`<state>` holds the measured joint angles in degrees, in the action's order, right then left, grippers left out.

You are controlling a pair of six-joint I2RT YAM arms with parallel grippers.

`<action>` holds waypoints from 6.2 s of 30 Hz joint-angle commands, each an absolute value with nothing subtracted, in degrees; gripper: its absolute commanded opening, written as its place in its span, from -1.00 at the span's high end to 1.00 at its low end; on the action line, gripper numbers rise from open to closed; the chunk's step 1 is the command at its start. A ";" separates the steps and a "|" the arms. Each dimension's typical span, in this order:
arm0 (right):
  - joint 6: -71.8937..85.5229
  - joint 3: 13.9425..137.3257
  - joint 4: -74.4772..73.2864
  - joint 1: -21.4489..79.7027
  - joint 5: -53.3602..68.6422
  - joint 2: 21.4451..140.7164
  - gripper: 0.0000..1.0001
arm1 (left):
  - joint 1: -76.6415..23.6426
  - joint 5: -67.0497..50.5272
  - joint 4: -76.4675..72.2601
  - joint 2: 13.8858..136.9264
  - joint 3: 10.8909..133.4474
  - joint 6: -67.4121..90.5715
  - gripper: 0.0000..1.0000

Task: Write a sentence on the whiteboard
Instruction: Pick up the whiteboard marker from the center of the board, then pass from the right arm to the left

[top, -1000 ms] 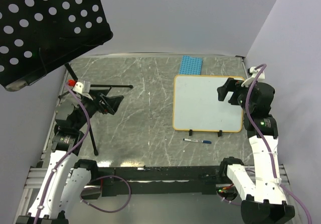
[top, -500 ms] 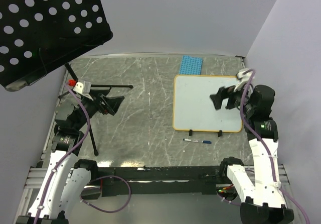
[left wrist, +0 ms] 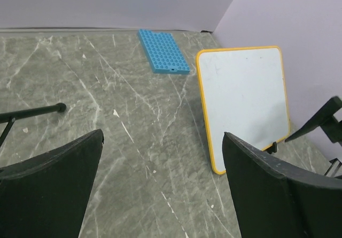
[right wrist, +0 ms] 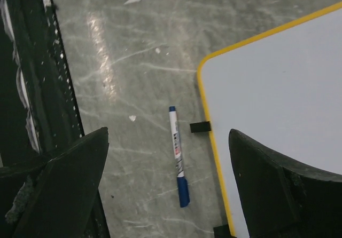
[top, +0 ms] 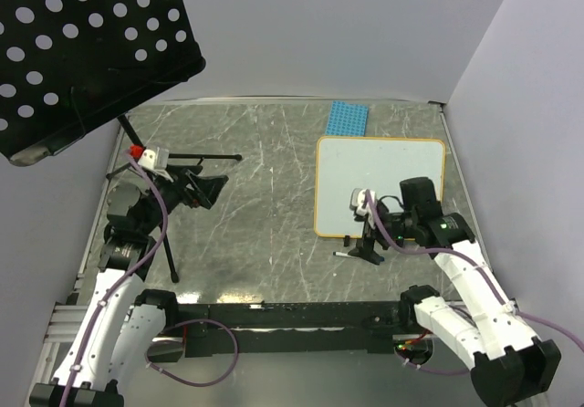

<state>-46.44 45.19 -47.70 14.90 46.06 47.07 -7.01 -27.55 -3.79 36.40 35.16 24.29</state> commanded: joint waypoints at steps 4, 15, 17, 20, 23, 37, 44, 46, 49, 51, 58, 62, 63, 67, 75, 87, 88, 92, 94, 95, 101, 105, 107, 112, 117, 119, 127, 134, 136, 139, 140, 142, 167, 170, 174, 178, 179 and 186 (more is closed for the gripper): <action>-56.25 42.54 -49.31 24.50 39.05 50.45 -1.00 | -7.21 -26.28 -3.87 37.88 37.00 23.64 -0.94; -56.16 38.67 -48.25 33.75 24.61 54.49 -1.00 | -7.21 -25.93 -3.25 38.06 37.09 23.03 -0.94; -54.85 38.93 -48.08 34.10 23.82 55.72 -1.00 | -7.21 -25.93 -3.25 38.41 37.26 23.03 -0.94; -54.40 38.32 -46.68 34.10 23.21 55.55 -0.99 | -7.21 -26.02 -2.99 38.41 37.44 22.76 -0.94; -54.40 37.79 -46.06 34.19 23.03 56.25 -0.92 | -7.21 -26.10 -3.07 38.23 37.35 22.76 -0.93; -48.43 38.41 -40.61 36.12 19.17 69.78 -0.16 | -7.21 -27.16 -3.16 38.06 37.44 22.85 -0.93; -46.76 38.50 -39.55 36.04 16.44 74.79 0.11 | -7.21 -27.68 -3.43 37.97 37.35 23.03 -0.94; -46.41 38.41 -39.20 36.12 15.82 75.85 0.17 | -7.21 -28.04 -3.69 38.06 37.27 23.29 -0.94; -46.06 38.23 -38.58 36.21 15.03 76.73 0.24 | -7.12 -28.65 -3.87 38.06 37.27 23.38 -0.94; -45.53 37.88 -37.88 36.38 13.98 77.34 0.37 | -7.21 -28.74 -3.95 37.97 37.27 23.47 -0.93; -44.91 37.18 -36.91 37.62 10.20 80.07 0.58 | -7.21 -31.37 -4.66 38.76 37.27 24.34 -0.93; -45.09 37.44 -37.09 38.14 9.76 80.59 0.71 | -7.21 -32.43 -5.01 39.11 37.27 24.52 -0.94; -45.17 37.53 -37.35 38.14 9.76 80.94 0.77 | -7.21 -32.69 -5.18 39.11 37.27 24.70 -0.94; -45.79 38.23 -37.97 38.58 9.76 81.65 0.98 | -7.21 -34.10 -6.24 39.99 37.09 25.57 -0.94; -47.72 41.22 -43.76 38.58 18.53 77.00 1.00 | -7.29 -40.50 -9.05 39.81 34.54 36.72 -0.94; -46.58 43.95 -44.56 37.18 19.25 72.34 0.45 | -15.64 -36.92 -7.47 37.18 30.94 40.69 -0.96; -46.76 43.77 -44.56 36.39 18.90 70.77 0.28 | -15.82 -36.48 -7.38 37.09 30.85 40.52 -0.96; -47.90 42.45 -44.38 33.32 18.19 68.56 -0.15 | -16.08 -36.21 -7.12 37.09 31.03 40.25 -0.95; -48.60 41.84 -44.12 32.44 18.46 68.82 -0.19 | -16.08 -36.30 -7.38 37.18 31.03 40.25 -0.94; -48.86 41.49 -43.86 32.00 18.37 69.08 -0.19 | -16.08 -36.30 -7.30 37.18 31.03 40.25 -0.94; -48.60 40.08 -41.31 31.99 16.62 73.12 -0.17 | -16.08 -36.12 -6.77 35.95 30.94 40.25 -0.94; -48.08 39.90 -39.55 31.99 14.59 74.96 -0.15 | -16.08 -36.30 -6.77 35.42 30.50 40.52 -0.93; -47.99 39.73 -39.03 31.99 13.98 75.93 -0.12 | -16.08 -36.39 -7.12 35.25 30.50 40.78 -0.93; -47.55 39.29 -38.14 32.17 12.48 78.05 -0.02 | -16.17 -36.82 -7.21 34.98 30.32 41.04 -0.94; -47.11 38.94 -38.32 32.52 12.48 80.15 0.14 | -16.17 -37.18 -8.17 34.19 29.45 42.01 -0.93; -46.93 39.11 -38.85 33.13 12.57 81.12 0.27 | -16.17 -37.26 -8.61 33.66 29.18 42.71 -0.94; -47.20 39.29 -39.81 33.57 12.12 83.59 0.95 | -17.84 -36.65 -10.72 31.73 26.55 46.23 -0.93; -48.43 42.79 -45.34 33.57 20.82 79.11 1.00 | -21.88 -36.65 -16.24 31.55 23.38 48.69 -0.98; -48.69 44.03 -47.62 33.49 23.45 77.70 1.00 | -24.07 -35.95 -17.05 31.90 22.76 48.96 -0.98; -49.04 47.10 -51.13 32.96 27.31 75.85 1.00 | -26.97 -34.20 -17.49 33.13 22.85 48.78 -0.96; -49.13 49.11 -52.02 32.35 28.90 75.50 1.00 | -27.77 -33.67 -17.84 33.83 22.76 48.78 -0.96; -49.31 51.75 -55.17 30.60 32.41 74.45 1.00 | -29.87 -32.53 -19.94 35.15 22.24 49.04 -0.93; 19.14 55.73 -13.81 10.90 57.05 63.47 1.00 | -54.67 -7.38 -28.30 81.03 49.64 46.23 -0.31; 21.52 53.97 -11.96 10.37 57.39 62.58 1.00 | -55.11 -8.70 -27.25 83.67 51.93 46.05 -0.21; 22.76 52.65 -10.64 9.93 57.39 62.31 1.00 | -55.55 -10.11 -27.77 85.43 53.00 46.32 -0.11; 23.64 51.86 -9.76 9.23 57.22 62.05 1.00 | -55.72 -11.25 -27.51 85.87 53.26 46.41 0.13; 24.16 51.68 -9.15 9.14 57.22 61.96 1.00 | -55.72 -11.95 -27.42 85.87 53.26 46.32 0.27; 19.54 51.84 -6.85 8.18 68.69 62.93 0.39 | -55.55 -14.41 -22.26 83.60 53.17 41.24 0.98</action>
